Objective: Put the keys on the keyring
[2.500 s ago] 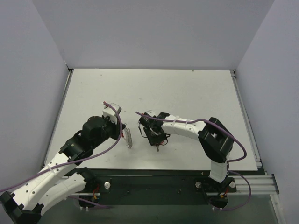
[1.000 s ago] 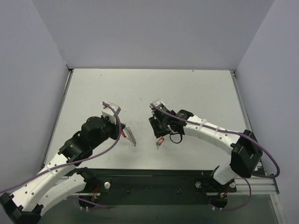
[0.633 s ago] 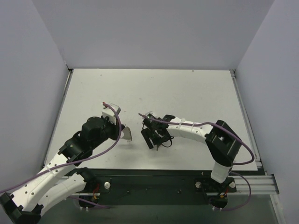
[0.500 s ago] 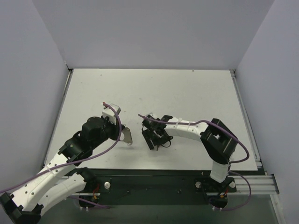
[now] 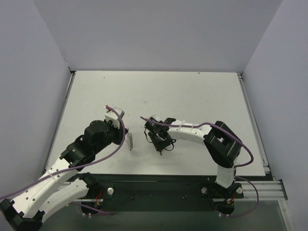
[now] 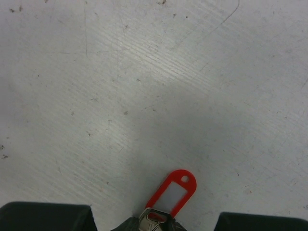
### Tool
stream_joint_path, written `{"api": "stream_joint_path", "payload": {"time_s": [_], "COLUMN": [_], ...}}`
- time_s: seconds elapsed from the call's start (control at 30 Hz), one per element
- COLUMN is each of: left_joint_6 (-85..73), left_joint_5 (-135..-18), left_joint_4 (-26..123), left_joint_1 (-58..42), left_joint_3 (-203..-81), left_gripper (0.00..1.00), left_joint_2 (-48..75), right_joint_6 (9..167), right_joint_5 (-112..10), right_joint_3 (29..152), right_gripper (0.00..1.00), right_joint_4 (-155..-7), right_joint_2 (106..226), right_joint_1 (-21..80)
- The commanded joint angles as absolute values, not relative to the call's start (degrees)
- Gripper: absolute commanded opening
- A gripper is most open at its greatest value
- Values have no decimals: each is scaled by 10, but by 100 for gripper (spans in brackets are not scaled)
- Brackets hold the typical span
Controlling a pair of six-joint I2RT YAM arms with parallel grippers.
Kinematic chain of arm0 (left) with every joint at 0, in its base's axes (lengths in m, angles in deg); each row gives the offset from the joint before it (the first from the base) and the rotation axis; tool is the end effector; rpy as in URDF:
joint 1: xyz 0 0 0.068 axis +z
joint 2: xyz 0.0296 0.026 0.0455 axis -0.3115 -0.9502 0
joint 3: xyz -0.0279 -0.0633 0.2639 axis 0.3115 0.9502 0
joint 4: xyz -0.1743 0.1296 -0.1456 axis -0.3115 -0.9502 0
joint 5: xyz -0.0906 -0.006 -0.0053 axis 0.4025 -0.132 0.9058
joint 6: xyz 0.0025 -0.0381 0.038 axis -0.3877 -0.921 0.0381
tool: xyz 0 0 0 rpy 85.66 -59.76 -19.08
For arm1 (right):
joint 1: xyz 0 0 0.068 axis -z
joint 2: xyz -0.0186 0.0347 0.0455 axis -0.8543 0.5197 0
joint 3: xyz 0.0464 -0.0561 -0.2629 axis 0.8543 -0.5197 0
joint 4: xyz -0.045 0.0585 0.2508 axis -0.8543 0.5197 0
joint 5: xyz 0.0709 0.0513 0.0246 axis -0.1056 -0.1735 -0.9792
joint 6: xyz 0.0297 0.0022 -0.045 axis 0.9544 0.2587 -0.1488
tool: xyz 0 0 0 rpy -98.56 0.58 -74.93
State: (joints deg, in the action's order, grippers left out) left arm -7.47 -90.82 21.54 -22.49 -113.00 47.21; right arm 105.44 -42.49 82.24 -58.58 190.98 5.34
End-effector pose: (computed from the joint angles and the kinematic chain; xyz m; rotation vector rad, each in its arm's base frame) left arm 0.1279 -0.1049 0.3118 0.4185 1.9659 -0.4990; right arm 0.2234 0.2999 0.1646 -0.6859 2.6359 0.4186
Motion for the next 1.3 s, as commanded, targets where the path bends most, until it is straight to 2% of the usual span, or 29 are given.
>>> {"api": "stream_joint_path", "payload": {"time_s": [0.0, 0.03, 0.1, 0.17, 0.2, 0.3, 0.4, 0.6, 0.83, 1.0, 1.27], "left_joint_6": [-68, -68, -68, -68, -68, -68, -68, -68, -71, -70, -71], "left_joint_5": [-914, -914, -915, -914, -913, -914, -915, -917, -916, -920, -918], "left_joint_4": [232, 232, 232, 232, 232, 229, 229, 231, 230, 226, 226], "left_joint_1": [-220, -220, -220, -219, -219, -219, -219, -219, -218, -218, -218], "left_joint_3": [-1162, -1162, -1162, -1162, -1162, -1162, -1160, -1160, -1160, -1161, -1159], "left_gripper": [0, 0, 0, 0, 0, 0, 0, 0, 0, 0, 0], "left_joint_2": [477, 477, 477, 477, 476, 477, 481, 481, 482, 486, 493], "right_joint_6": [990, 972, 933, 898, 883, 852, 855, 945, 1083, 1104, 1117], "right_joint_5": [-460, -470, -485, -490, -502, -480, -463, -500, -500, -510, -500], "right_joint_3": [796, 791, 778, 765, 761, 743, 728, 715, 759, 771, 750], "right_gripper": [6, 3, 4, 18, 30, 48, 53, 52, 45, 39, 34], "right_joint_4": [-609, -615, -634, -639, -641, -642, -646, -686, -681, -665, -663], "right_joint_2": [1875, 1860, 1847, 1837, 1835, 1815, 1784, 1734, 1792, 1829, 1819], "right_joint_1": [53, 54, 56, 60, 61, 62, 65, 84, 80, 78, 89]}}
